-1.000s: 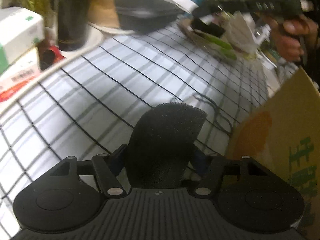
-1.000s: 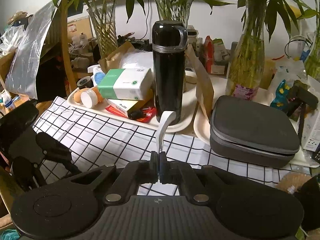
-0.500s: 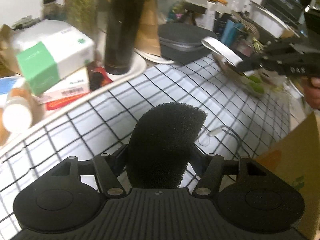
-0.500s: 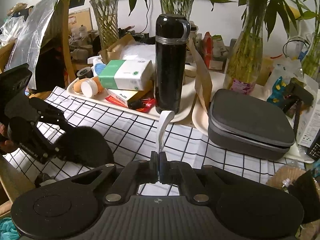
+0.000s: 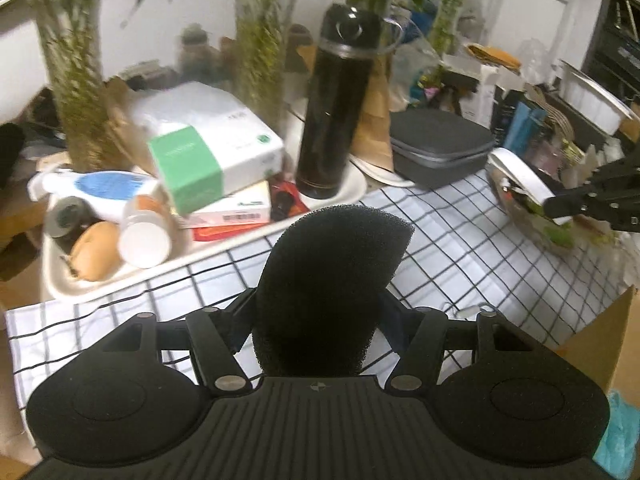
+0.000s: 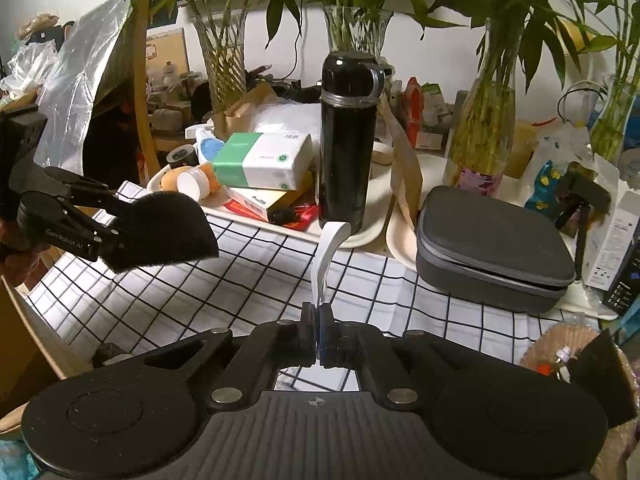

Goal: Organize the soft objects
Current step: 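Lift the sponge and strip and carry them toward the cardboard box, then lower the sponge and strip into the box and open both grippers, then move both tools out of the box back over the grid cloth, then close the right gripper on the white earphone cable on the cloth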

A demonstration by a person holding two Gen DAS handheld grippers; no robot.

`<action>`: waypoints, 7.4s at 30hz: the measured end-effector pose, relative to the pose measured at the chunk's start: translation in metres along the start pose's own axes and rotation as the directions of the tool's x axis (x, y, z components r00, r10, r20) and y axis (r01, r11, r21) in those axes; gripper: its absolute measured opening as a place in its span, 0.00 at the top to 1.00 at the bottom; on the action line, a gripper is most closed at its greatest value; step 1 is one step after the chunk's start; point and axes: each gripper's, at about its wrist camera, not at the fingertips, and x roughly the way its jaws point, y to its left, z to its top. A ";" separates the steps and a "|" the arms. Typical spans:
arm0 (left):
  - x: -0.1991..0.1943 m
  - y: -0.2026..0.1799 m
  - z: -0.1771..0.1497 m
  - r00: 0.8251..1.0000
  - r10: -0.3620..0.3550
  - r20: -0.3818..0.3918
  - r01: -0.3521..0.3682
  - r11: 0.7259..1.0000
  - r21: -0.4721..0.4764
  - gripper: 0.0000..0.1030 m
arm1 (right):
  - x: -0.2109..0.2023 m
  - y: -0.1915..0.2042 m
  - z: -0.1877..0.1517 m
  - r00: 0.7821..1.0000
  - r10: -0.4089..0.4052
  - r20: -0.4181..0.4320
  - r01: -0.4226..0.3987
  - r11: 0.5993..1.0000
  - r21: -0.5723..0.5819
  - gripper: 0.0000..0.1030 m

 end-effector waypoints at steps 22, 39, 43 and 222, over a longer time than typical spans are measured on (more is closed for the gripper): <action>-0.074 -0.015 -0.017 0.972 0.191 0.139 -0.167 0.971 -0.168 0.40 | -0.058 0.022 -0.021 0.997 0.039 0.061 -0.042 0.998 0.046 0.96; -0.144 -0.057 -0.024 0.968 0.206 0.143 -0.178 0.967 -0.184 0.40 | -0.105 0.061 -0.046 0.991 0.063 0.120 -0.067 0.998 0.023 0.96; -0.157 -0.071 -0.027 0.967 0.212 0.143 -0.188 0.968 -0.166 0.40 | -0.113 0.069 -0.051 0.989 0.071 0.129 -0.074 0.997 0.020 0.96; -0.052 0.008 -0.037 0.976 0.169 0.136 -0.145 0.974 -0.171 0.16 | -0.026 -0.021 -0.033 0.992 -0.108 0.059 0.100 0.987 0.122 0.00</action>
